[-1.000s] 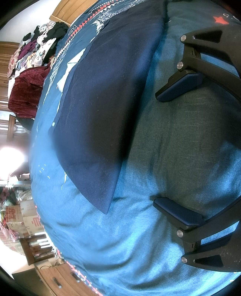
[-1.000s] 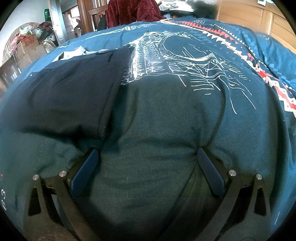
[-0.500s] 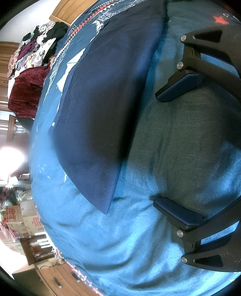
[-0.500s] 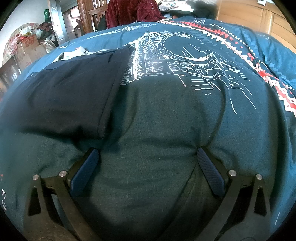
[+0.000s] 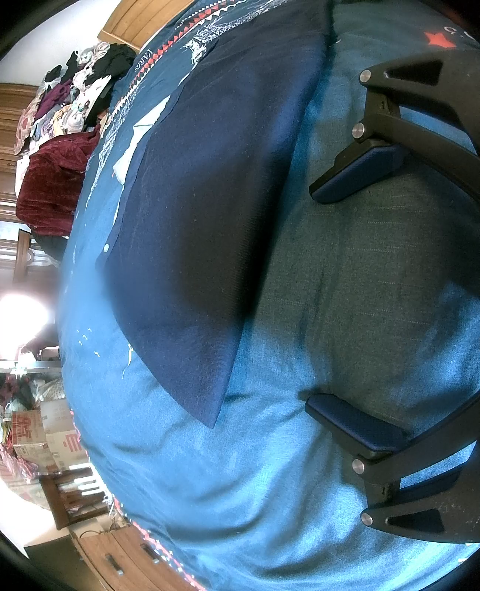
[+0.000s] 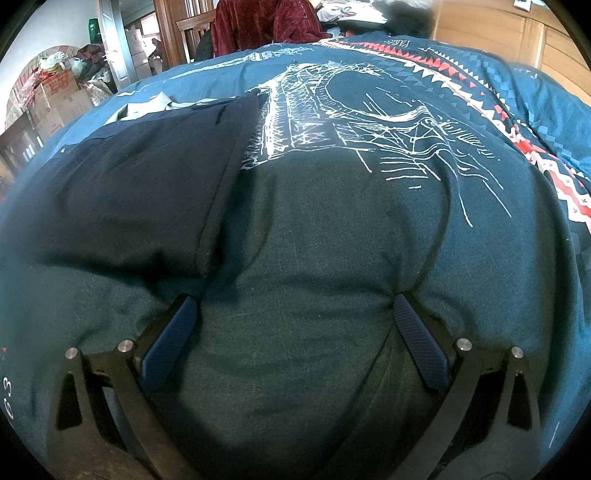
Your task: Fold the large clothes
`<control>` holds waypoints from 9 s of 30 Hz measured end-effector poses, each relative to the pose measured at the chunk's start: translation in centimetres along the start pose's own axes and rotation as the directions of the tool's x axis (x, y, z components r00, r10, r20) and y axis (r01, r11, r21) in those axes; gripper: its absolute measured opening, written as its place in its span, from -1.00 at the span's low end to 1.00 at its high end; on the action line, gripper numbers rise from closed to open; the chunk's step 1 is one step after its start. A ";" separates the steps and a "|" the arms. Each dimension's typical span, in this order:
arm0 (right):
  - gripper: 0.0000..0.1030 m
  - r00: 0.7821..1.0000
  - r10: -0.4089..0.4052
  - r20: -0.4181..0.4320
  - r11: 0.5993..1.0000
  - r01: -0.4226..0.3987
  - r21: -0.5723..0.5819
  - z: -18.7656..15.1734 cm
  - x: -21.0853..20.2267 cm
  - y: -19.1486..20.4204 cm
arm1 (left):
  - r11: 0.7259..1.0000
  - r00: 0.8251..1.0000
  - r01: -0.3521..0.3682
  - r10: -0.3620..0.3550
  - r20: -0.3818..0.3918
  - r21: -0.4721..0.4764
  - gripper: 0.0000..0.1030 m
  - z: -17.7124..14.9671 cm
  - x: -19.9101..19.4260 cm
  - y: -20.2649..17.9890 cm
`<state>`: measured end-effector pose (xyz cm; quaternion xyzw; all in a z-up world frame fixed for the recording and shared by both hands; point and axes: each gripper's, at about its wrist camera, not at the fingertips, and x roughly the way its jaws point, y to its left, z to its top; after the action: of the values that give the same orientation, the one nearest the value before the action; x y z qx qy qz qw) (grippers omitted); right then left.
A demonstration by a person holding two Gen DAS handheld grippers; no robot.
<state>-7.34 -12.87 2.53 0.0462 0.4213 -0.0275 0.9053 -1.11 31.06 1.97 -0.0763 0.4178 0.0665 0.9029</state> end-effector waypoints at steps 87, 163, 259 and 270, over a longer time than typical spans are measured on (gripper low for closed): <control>1.00 1.000 0.009 0.003 1.000 -0.009 0.006 0.0 0.1 0.2 | 1.000 1.000 -0.006 0.006 -0.004 0.002 1.00 -0.2 -0.1 0.1; 1.00 1.000 -0.018 0.003 1.000 0.018 0.000 -0.4 -0.5 0.4 | 0.838 0.921 0.384 -0.376 0.099 -0.389 0.53 6.0 3.1 6.8; -0.93 0.747 0.628 -0.219 0.770 -0.556 0.313 11.1 9.1 4.0 | 0.798 0.911 0.378 -0.412 -0.034 0.470 -0.23 0.8 -4.9 -18.2; -0.97 0.774 0.616 -0.148 0.759 -0.532 0.375 9.4 9.8 0.2 | 0.762 0.949 0.294 -0.306 -0.079 0.578 -0.02 0.1 -2.2 -19.2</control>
<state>6.13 -13.81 1.00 0.3199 0.4921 0.1937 0.7861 1.05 12.16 5.28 0.1388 0.3913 -0.2090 0.8854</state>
